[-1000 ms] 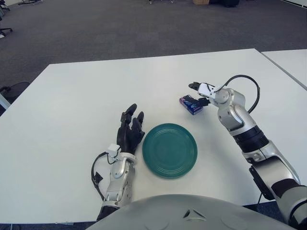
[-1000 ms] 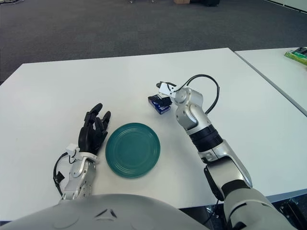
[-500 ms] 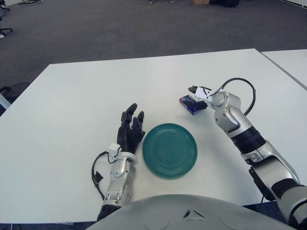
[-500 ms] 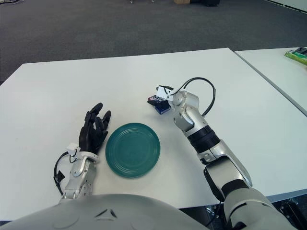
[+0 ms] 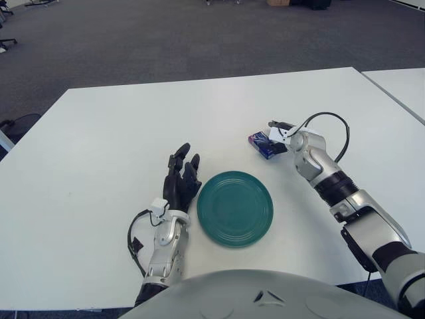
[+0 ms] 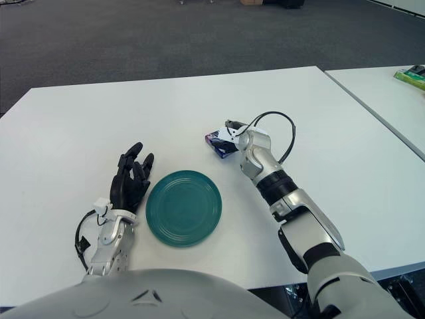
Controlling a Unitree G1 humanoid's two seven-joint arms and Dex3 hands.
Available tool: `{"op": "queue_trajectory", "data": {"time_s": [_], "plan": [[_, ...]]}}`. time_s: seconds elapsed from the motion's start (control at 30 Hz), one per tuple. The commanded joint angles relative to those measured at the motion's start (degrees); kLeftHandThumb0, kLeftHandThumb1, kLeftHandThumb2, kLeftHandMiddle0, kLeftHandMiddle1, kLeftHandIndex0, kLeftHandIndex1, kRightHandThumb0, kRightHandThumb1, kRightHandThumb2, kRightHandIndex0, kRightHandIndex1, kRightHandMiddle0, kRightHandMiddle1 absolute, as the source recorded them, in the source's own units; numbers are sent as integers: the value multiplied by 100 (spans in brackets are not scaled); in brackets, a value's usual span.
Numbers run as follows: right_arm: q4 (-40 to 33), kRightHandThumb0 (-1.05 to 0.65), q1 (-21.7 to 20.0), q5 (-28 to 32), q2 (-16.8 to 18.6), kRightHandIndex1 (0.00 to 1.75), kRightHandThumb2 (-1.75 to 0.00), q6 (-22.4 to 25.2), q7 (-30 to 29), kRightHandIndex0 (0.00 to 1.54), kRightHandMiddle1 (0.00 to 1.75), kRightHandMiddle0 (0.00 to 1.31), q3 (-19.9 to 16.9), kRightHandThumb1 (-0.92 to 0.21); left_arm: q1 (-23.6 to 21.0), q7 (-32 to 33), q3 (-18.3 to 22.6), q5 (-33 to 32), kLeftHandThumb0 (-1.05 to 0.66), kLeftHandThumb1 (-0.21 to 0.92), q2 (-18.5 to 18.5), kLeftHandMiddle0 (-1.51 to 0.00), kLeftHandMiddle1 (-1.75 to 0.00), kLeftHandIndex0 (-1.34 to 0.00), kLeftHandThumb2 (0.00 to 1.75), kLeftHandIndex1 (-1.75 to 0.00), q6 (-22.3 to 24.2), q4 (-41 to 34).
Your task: Put the gum into the plate.
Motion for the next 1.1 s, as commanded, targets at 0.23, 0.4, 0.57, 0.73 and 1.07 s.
{"op": "queue_trajectory", "data": {"time_s": [0.23, 0.4, 0.57, 0.73, 1.07], "plan": [[535, -104, -66, 41, 126, 0, -51, -207, -780, 1, 3, 3, -190, -92, 181, 122, -228, -7, -70, 92, -644, -47, -1, -6, 87, -80, 141, 166], [845, -105, -76, 210, 236, 0, -50, -295, -1156, 0, 3, 1, -411, -92, 149, 143, -309, -3, -70, 92, -685, -47, -1, -7, 86, -80, 135, 207], [1177, -105, -103, 274, 428, 0, -51, -313, -1512, 0, 3, 1, -520, -92, 100, 130, -370, -42, -70, 92, -713, -47, -1, -7, 86, -80, 101, 280], [804, -104, 176, 151, 564, 0, -54, -45, -1703, 0, 4, 1, -481, -92, 29, 103, -408, -76, -71, 92, -725, -47, -1, -7, 85, -80, 45, 387], [-1131, -103, 863, -167, 183, 0, -53, 612, -1106, 0, 4, 1, -370, -92, -149, 56, -485, -178, -72, 92, -765, -47, 0, -5, 86, -80, 26, 606]]}}
